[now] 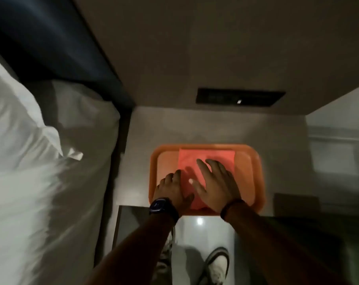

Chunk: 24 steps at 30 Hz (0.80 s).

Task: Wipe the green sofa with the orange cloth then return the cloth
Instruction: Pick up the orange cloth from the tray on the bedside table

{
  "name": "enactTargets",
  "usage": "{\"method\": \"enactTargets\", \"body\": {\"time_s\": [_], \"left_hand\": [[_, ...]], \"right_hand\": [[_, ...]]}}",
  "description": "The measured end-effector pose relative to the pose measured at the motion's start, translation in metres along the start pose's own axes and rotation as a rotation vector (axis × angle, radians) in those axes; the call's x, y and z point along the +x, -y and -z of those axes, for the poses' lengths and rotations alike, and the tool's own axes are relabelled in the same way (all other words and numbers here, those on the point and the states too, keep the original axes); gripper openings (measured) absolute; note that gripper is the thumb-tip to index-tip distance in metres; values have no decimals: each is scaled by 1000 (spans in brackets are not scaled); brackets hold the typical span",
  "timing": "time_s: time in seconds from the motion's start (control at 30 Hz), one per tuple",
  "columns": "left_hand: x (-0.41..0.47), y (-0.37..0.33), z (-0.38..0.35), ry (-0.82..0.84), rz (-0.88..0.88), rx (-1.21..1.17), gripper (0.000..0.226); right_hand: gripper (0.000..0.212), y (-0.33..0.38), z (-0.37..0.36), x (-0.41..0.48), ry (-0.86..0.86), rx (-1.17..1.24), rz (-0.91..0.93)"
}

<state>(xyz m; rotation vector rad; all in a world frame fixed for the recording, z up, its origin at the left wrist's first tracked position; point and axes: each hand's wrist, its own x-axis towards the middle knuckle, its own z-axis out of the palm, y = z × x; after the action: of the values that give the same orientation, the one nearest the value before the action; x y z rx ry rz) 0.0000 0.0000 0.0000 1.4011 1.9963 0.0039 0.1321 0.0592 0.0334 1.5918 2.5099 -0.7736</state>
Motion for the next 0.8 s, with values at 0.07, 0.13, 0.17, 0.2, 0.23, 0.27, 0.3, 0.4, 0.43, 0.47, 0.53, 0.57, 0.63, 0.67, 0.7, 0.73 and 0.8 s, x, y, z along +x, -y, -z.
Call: {"method": "enactTargets", "body": {"time_s": [0.07,0.13,0.17,0.2,0.23,0.27,0.3,0.4,0.43,0.47,0.53,0.57,0.63,0.67,0.7,0.73,0.8], "left_hand": [[14,9,-22,53,187,-47,67],[26,16,-38,65,337,-50,48],[32,16,-44,22,406,-71,38],[36,15,-48,-28,473,-122,34],[42,18,-52,-47,526,-199,32],[46,19,-54,-19,556,-280,30],[50,21,-55,33,574,-354,28],[51,27,-54,205,452,-364,24],[51,30,-52,226,403,-340,24],[50,32,-52,222,366,-335,23],[48,34,-50,190,333,-366,18],[45,33,-48,157,331,-377,19],[36,30,-44,73,356,-448,21],[30,26,-40,31,359,-505,18],[25,24,-35,-18,344,-558,14],[18,19,-30,-72,294,-592,14],[2,7,-20,-172,152,-601,26]], "right_hand": [[50,-2,-25,18,44,-87,80],[49,-3,-44,37,84,-133,147],[49,-1,-53,45,100,-156,175],[48,2,-61,52,102,-200,226],[46,5,-68,61,98,-261,266],[42,8,-72,71,106,-317,305],[38,10,-74,81,103,-383,336],[24,18,-73,99,113,-573,401],[22,20,-70,102,103,-620,416],[22,19,-66,102,91,-649,430],[24,15,-56,101,73,-688,441],[24,10,-48,96,55,-698,441],[20,-2,-30,81,13,-668,449],[17,-8,-20,71,-2,-661,451],[17,-14,-10,63,-17,-664,459],[18,-21,2,51,-34,-664,465],[18,-32,29,28,-69,-643,477]]}}
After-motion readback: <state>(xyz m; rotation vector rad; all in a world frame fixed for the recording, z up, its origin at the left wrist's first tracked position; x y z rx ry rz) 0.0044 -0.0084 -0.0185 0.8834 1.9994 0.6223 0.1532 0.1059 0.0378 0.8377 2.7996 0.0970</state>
